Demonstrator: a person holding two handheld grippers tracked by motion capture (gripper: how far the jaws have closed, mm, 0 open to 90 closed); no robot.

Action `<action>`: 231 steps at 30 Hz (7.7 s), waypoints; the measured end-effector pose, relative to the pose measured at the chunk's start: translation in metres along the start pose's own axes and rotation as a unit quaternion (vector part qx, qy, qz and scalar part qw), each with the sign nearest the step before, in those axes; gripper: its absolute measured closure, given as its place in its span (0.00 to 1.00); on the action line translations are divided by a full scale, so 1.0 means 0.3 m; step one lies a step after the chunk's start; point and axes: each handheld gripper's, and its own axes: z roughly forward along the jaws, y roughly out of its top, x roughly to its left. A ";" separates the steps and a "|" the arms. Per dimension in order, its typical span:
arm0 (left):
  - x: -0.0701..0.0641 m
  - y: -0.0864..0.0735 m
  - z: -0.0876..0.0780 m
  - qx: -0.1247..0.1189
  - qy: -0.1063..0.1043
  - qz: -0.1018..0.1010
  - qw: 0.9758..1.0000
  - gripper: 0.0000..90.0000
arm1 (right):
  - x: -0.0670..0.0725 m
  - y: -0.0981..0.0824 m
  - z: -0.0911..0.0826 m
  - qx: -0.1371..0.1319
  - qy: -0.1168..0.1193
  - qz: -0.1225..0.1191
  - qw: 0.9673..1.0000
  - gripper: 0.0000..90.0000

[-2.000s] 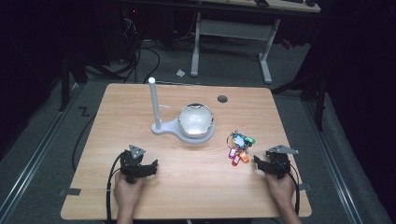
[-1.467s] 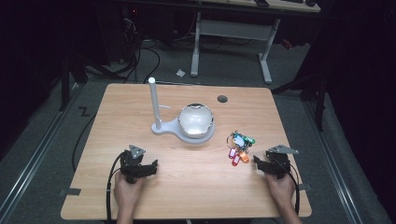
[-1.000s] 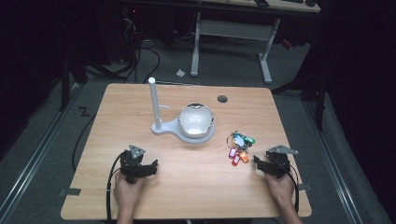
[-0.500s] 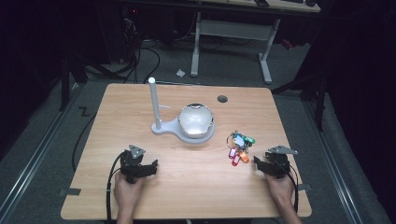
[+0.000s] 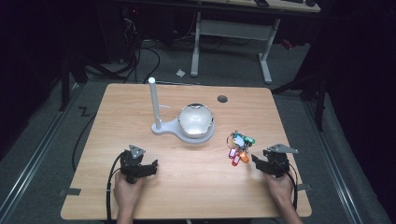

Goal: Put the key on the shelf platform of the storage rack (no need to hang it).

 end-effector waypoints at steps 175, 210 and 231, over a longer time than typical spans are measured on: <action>0.000 0.000 0.000 0.000 0.000 0.000 1.000 0.17 | 0.121 0.561 -0.211 -0.082 0.196 -0.099 0.972 0.90; -0.004 -0.001 -0.001 0.001 0.005 -0.011 1.000 0.17 | 0.299 0.772 -0.121 -0.082 0.243 -0.132 0.958 0.90; -0.002 -0.001 -0.001 0.002 0.002 -0.006 1.000 0.17 | 0.353 0.811 -0.013 -0.054 0.244 -0.124 0.960 0.90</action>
